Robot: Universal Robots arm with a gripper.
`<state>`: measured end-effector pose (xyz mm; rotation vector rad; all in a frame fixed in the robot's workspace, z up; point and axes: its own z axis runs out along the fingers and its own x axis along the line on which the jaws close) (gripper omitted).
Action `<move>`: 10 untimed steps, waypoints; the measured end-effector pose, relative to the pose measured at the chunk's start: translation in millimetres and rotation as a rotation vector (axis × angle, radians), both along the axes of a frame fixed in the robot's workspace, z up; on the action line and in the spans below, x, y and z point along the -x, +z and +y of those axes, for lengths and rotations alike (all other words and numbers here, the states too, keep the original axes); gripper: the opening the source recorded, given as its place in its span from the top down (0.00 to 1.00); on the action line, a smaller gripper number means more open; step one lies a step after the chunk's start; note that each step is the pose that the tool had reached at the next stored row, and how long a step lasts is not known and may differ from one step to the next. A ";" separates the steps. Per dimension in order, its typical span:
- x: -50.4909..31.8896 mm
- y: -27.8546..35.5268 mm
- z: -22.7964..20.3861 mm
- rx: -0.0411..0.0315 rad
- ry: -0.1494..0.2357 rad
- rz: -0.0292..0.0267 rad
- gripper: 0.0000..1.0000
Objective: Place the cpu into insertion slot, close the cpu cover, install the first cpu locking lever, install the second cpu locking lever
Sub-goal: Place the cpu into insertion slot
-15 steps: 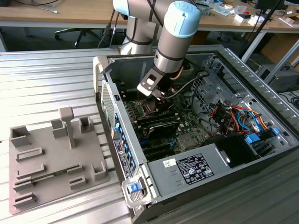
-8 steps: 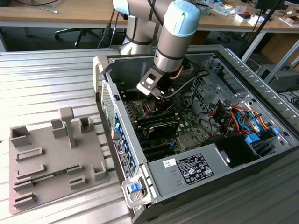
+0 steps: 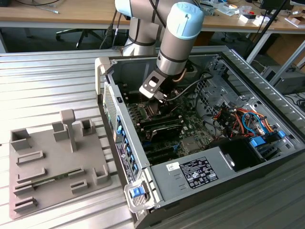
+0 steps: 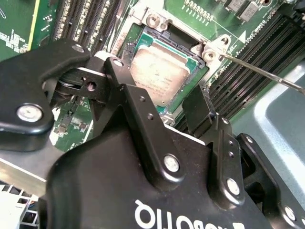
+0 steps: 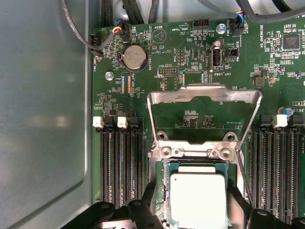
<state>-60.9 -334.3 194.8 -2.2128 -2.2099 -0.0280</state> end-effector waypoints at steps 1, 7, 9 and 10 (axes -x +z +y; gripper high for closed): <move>0.4 -0.1 0.0 0.0000 0.000 0.0000 0.32; 0.9 4.4 0.9 0.0098 0.002 -0.0010 0.32; 0.8 4.1 1.1 0.0105 0.007 -0.0006 0.32; 0.8 3.6 1.4 0.0104 0.007 -0.0004 0.32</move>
